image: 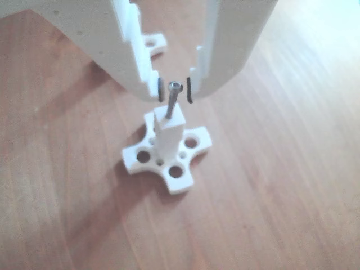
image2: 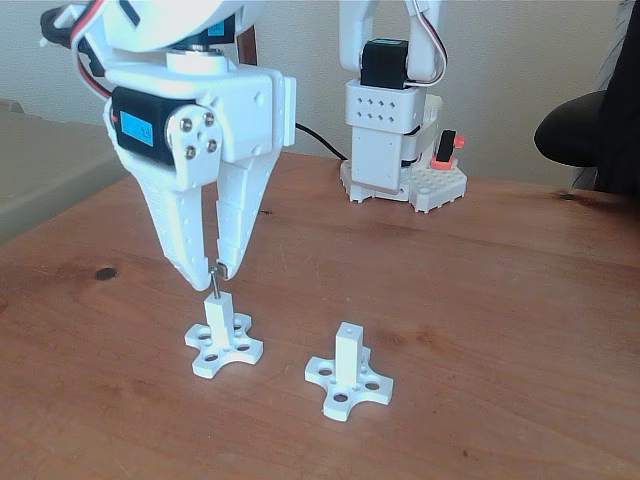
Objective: Grab the screw and set it in the hole.
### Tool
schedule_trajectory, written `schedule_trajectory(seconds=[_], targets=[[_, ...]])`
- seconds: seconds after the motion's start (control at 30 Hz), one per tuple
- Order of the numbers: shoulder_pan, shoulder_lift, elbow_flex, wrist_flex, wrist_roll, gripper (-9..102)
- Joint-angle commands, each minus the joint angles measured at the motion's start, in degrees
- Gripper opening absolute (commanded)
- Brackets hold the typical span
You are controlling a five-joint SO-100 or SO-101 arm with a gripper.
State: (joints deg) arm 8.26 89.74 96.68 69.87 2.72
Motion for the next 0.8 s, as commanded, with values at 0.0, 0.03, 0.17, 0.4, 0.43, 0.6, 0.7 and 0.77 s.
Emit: schedule_trajectory(seconds=[0.0,0.03,0.17,0.4,0.43,0.6,0.7,0.77], targets=[[-0.7,0.62,-2.64,-0.62,-0.88,4],[-0.7,0.62,-2.64,-0.62,-0.88,4],[-0.7,0.44,-2.64,-0.7,-0.97,4],[-0.7,0.18,-2.81,-0.79,-0.97,4],[-0.62,0.18,-2.81,-0.79,-0.97,4],[-0.62,0.18,-2.9,-0.88,-0.97,3],[-0.53,0.09,-2.9,-1.14,-0.97,3],[-0.53,0.09,-2.9,-1.23,-0.88,2]])
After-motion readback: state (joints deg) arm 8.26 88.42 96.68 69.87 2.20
